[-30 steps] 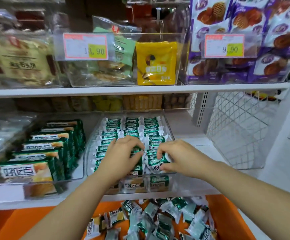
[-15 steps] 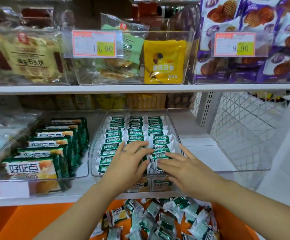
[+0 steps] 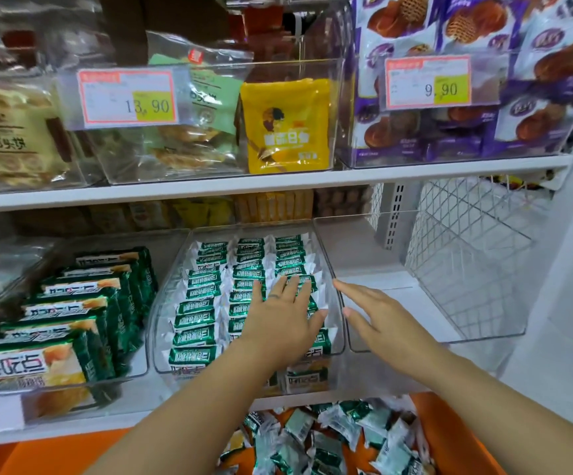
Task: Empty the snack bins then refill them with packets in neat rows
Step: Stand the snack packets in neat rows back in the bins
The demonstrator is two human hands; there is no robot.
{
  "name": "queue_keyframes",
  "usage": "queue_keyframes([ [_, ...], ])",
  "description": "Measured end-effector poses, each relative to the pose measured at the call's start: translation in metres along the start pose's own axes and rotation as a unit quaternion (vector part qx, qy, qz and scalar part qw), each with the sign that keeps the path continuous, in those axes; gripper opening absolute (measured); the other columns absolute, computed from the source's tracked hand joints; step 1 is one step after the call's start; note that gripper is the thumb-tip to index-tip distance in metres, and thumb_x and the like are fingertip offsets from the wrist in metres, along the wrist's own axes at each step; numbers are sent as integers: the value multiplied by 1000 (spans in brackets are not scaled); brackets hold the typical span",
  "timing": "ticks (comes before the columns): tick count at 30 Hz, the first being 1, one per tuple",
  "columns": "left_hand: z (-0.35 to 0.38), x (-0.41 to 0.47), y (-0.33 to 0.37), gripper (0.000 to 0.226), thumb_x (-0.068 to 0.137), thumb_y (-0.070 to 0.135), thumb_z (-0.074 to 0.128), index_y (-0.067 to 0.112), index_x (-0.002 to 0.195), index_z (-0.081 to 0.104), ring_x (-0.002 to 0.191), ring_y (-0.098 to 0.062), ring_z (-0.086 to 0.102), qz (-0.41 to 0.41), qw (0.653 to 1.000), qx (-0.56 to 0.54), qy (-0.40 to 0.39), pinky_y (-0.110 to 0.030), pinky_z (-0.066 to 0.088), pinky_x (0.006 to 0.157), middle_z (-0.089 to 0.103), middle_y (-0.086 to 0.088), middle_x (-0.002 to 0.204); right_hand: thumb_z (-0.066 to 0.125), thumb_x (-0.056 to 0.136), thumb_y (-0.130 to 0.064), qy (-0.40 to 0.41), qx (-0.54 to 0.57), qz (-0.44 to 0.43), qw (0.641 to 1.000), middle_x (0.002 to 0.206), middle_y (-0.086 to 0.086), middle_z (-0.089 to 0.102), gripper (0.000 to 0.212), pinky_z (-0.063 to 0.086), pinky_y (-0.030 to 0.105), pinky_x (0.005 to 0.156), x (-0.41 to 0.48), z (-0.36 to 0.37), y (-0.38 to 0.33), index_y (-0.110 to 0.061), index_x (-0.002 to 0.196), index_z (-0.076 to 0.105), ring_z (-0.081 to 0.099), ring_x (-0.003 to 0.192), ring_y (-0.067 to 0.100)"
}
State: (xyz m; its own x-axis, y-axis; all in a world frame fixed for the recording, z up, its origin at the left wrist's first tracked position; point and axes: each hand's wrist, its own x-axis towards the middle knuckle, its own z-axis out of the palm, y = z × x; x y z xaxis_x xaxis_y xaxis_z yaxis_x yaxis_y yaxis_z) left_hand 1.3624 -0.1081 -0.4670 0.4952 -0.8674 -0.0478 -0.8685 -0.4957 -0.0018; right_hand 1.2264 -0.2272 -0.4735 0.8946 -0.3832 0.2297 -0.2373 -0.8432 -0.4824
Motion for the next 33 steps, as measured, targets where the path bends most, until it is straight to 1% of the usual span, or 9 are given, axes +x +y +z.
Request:
queue_keyframes([
  [10,-11,1,0,67,96,61,7,26,153,6,145,-29,14,13,991,135,-11,-61,-8,113,17,-7,159,44,100,-30,7,48,4,999,148,-12,38,48,26,14,102,-1,-2,0,-34,146,31,37,132,5],
  [14,-18,10,0,60,100,52,10,23,152,14,145,-27,17,-5,997,73,1,-59,-6,113,25,-7,155,46,99,-30,6,50,4,999,147,-12,40,48,26,12,100,0,-4,0,-33,146,33,40,130,4],
  [17,-15,22,2,57,102,44,13,18,153,9,147,-22,8,-27,999,7,15,-55,-7,115,12,-3,160,47,99,-29,10,61,8,998,146,-12,41,48,30,15,102,1,-3,0,-34,145,34,44,127,5],
  [20,-9,31,3,58,102,43,9,20,154,1,148,-20,-4,-39,999,11,-33,-55,-11,115,-4,2,162,47,99,-29,10,67,10,998,144,-12,43,48,36,21,101,0,-2,0,-37,144,34,48,121,6],
  [25,-7,35,1,56,102,43,9,22,154,4,149,-21,0,-36,998,39,-40,-57,-10,114,0,3,162,44,99,-32,12,68,9,998,146,-14,41,48,40,28,102,-1,3,2,-40,145,30,49,121,7],
  [27,-9,29,1,55,102,43,12,22,153,15,148,-20,8,-31,999,10,-1,-55,-8,115,11,3,161,42,100,-31,14,68,14,997,146,-12,41,48,39,29,104,-3,5,0,-38,146,29,47,125,9],
  [29,-10,18,0,49,103,40,19,23,146,34,142,-17,26,-8,993,-52,103,-50,0,116,31,5,154,45,100,-27,65,58,3,996,139,-9,49,44,39,30,104,-9,8,-3,-32,143,39,47,123,10],
  [31,-9,-2,-2,41,101,35,28,24,130,55,124,-15,50,43,963,-104,243,-43,19,113,54,7,134,50,97,-21,156,51,-27,986,119,-9,61,34,45,28,95,-21,11,-5,-23,129,57,54,106,7],
  [33,1,-33,-6,34,96,30,36,22,110,66,99,-13,62,98,923,-126,349,-32,32,95,67,8,108,53,91,-21,197,58,-75,976,95,-14,61,24,46,16,79,-41,19,-8,-19,110,67,53,84,-1],
])
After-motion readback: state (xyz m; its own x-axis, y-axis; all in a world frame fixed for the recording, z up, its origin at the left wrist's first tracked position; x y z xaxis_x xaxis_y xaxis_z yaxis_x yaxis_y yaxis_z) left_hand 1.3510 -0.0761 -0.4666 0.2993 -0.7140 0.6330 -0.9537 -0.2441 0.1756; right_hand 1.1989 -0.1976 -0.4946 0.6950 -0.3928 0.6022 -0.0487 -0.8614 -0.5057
